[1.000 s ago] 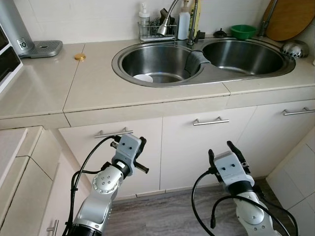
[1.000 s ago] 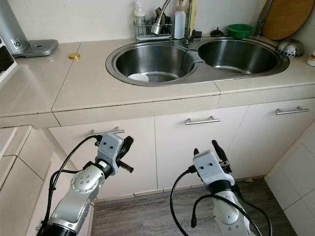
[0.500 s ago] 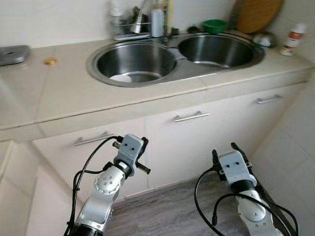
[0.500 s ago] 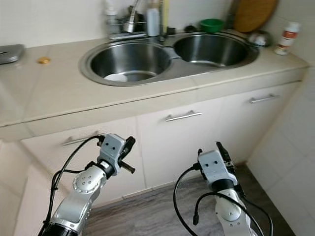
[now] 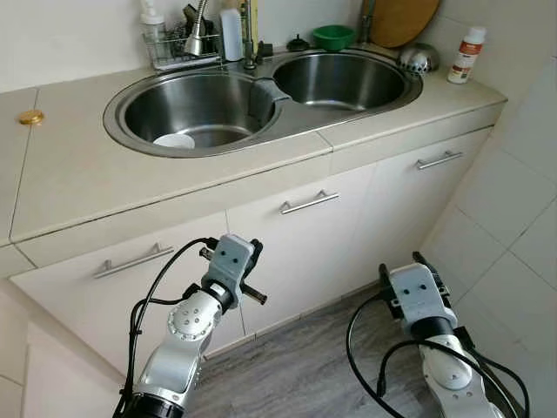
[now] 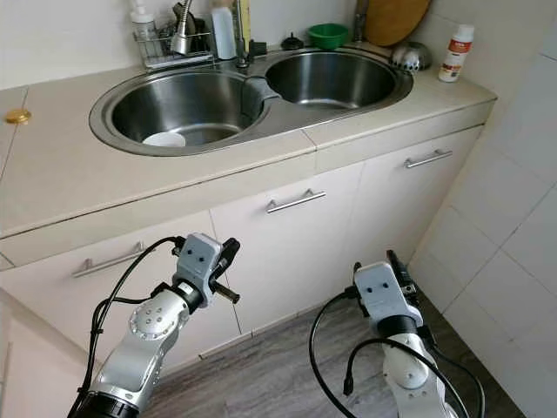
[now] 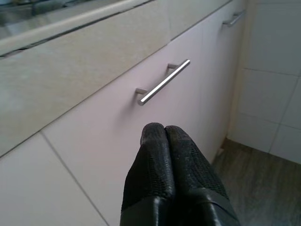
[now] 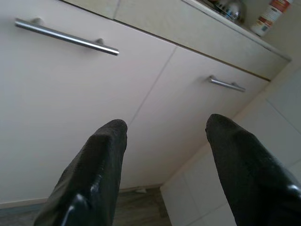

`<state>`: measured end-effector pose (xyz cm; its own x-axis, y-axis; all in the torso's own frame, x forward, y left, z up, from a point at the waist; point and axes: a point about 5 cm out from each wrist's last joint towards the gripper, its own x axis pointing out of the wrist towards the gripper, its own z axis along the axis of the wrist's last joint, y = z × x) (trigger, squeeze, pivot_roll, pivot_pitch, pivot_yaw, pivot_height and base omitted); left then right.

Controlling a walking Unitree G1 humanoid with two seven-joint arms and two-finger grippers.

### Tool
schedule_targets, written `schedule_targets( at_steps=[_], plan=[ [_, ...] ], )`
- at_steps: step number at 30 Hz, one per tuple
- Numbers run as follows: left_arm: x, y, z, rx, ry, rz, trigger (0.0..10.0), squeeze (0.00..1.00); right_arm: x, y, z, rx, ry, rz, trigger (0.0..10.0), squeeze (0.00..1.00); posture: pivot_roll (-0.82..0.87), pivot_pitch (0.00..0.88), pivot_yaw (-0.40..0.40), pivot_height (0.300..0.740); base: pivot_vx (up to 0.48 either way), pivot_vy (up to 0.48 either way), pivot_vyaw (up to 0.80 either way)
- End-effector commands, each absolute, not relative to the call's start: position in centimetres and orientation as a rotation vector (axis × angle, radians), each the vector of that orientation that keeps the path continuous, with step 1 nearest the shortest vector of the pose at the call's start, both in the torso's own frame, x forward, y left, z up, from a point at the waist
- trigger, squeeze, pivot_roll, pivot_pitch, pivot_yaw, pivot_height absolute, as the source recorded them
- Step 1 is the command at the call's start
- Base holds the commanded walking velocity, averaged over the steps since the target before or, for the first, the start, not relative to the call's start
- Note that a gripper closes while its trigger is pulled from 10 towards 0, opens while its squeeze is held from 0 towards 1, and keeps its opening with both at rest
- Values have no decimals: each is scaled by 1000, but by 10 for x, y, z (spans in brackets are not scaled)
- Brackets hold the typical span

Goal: Kitchen organization

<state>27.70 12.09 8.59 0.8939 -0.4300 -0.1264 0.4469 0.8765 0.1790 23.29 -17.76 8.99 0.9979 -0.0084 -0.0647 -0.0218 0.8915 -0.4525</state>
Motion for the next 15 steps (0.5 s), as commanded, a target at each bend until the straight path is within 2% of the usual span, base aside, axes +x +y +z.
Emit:
schedule_targets(
  at_steps=[1,3,15],
  plan=[
    [279,120,85,204,98,-470,10000,0,234,-180,93,-454,62,-9,10000,0,33,0,-9,740,0,480,-800],
    [279,120,86,205,89,-468,10000,0,234,-180,93,-453,62,-9,10000,0,34,0,-9,740,0,480,-800],
    [280,121,86,220,91,-467,10000,0,235,-178,93,-459,61,-9,10000,0,36,0,-7,740,0,0,-800]
  ],
)
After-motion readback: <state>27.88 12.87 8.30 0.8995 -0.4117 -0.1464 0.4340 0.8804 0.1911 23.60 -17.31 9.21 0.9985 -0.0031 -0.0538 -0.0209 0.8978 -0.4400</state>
